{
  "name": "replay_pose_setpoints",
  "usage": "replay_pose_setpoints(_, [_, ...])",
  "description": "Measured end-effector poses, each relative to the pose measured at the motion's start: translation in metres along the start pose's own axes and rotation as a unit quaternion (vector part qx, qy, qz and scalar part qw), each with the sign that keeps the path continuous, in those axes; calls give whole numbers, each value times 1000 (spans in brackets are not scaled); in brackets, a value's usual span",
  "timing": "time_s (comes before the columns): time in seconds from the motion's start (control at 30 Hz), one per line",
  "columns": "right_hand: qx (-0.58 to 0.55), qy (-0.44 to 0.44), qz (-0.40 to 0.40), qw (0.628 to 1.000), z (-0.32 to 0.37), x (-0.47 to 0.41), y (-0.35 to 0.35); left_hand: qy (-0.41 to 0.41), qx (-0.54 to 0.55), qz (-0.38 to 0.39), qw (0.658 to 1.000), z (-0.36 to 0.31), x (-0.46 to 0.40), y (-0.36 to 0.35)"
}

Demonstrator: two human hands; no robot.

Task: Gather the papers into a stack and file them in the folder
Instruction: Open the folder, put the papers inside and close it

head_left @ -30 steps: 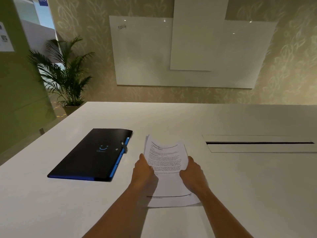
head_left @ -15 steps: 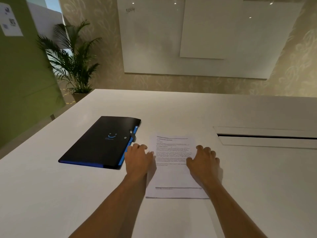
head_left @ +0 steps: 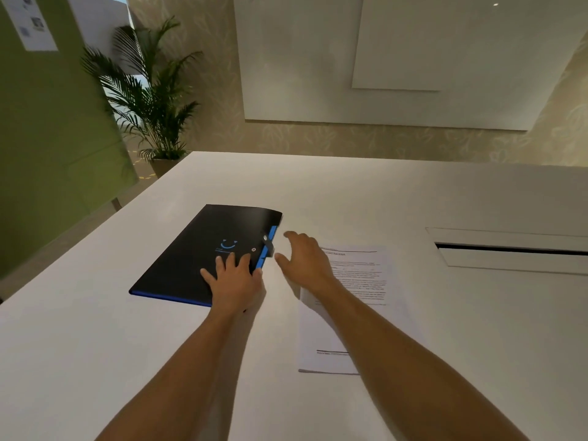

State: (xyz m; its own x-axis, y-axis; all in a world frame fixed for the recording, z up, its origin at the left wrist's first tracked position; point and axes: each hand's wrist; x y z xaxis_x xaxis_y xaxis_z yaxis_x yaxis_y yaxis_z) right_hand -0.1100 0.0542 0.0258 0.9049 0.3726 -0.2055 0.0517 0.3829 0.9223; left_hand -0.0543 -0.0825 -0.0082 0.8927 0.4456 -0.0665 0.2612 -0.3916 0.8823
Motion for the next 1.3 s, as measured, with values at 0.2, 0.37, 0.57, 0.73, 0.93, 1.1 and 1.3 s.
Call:
replay_pose_setpoints(0.2, [141, 69, 20, 987, 19, -45, -21, 3, -3, -4, 1000, 5, -1, -12])
replay_pose_setpoints(0.37, [159, 80, 38, 983, 29, -61, -33, -1, 3, 16, 1000, 6, -4, -10])
replay_pose_setpoints(0.57, [113, 59, 2, 992, 19, -57, -32, -3, -26, 23, 999, 2, -6, -3])
replay_pose_setpoints(0.73, [47, 14, -11, 999, 16, -51, -32, -9, -80, 19, 997, -6, -3, 5])
replay_pose_setpoints(0.93, [-22, -15, -22, 999, 11, -46, -27, -38, -75, 19, 996, -4, -3, 17])
replay_pose_setpoints(1.1, [-95, -25, -30, 995, 10, -41, -18, -125, -81, 32, 988, -9, -3, 24])
replay_pose_setpoints(1.3, [-128, -34, -33, 991, 9, -34, -8, -169, -142, 22, 975, -27, -1, 30])
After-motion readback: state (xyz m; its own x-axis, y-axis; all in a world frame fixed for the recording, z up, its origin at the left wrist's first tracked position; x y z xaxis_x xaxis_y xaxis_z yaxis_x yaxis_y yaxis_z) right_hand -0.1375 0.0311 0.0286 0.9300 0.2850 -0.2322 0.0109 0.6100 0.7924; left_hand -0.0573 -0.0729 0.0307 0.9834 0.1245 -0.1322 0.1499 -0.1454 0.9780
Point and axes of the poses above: each hand's wrist, its own x-axis away from the middle knuckle, its own y-axis out of the back of the hand, z = x × y, and after that the axes turned 11 degrees about x, right-handed
